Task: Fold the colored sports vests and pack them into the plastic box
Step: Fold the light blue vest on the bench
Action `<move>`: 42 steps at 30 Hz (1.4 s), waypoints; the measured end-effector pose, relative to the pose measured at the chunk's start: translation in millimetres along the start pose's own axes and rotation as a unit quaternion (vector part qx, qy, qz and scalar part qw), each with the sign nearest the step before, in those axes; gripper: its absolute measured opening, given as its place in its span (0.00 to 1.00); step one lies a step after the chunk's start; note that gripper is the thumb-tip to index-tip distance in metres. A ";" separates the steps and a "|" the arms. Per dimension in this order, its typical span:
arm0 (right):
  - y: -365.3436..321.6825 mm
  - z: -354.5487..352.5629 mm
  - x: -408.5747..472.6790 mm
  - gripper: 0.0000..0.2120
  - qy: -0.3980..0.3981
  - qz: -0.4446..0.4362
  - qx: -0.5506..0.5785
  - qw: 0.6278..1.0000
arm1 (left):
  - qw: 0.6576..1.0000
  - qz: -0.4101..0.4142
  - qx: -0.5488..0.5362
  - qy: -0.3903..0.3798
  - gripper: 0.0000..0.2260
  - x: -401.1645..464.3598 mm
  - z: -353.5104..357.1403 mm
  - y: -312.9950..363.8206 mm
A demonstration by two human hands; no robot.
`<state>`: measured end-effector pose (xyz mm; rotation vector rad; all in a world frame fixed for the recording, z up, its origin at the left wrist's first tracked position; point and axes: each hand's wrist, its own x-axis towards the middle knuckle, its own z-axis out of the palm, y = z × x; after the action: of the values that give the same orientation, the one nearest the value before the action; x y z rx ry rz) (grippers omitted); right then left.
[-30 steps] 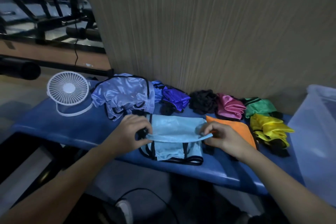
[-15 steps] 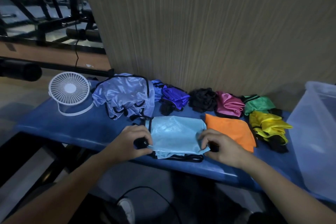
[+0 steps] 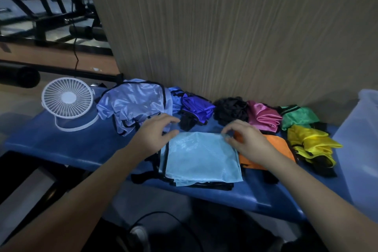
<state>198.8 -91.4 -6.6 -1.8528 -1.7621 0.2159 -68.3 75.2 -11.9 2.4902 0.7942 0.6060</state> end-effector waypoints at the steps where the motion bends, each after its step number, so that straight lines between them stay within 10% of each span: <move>1: 0.9 0.8 6.0 0.10 -0.019 0.005 -0.033 0.999 | 0.997 -0.016 0.047 -0.053 0.21 7.8 5.0 -3.3; 8: 11.0 14.1 32.6 0.22 -0.141 0.064 -0.143 0.977 | 0.963 -0.031 0.175 -0.202 0.41 22.3 9.4 -31.2; 20: 17.2 2.8 30.9 0.08 -0.114 0.106 0.148 0.977 | 0.997 0.046 -0.028 -0.052 0.19 29.3 3.6 -41.1; 33: 12.0 3.0 27.5 0.17 0.020 0.042 0.074 0.996 | 0.981 0.154 0.088 0.082 0.15 20.9 0.8 -13.7; 42: -2.6 5.3 -11.5 0.21 0.010 -0.019 0.093 0.995 | 0.964 0.236 0.119 0.036 0.13 -16.6 -5.5 -0.3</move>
<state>192.7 -100.9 -12.7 -1.6826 -1.7009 0.3337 -83.6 66.7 -12.0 2.9207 0.2999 0.8033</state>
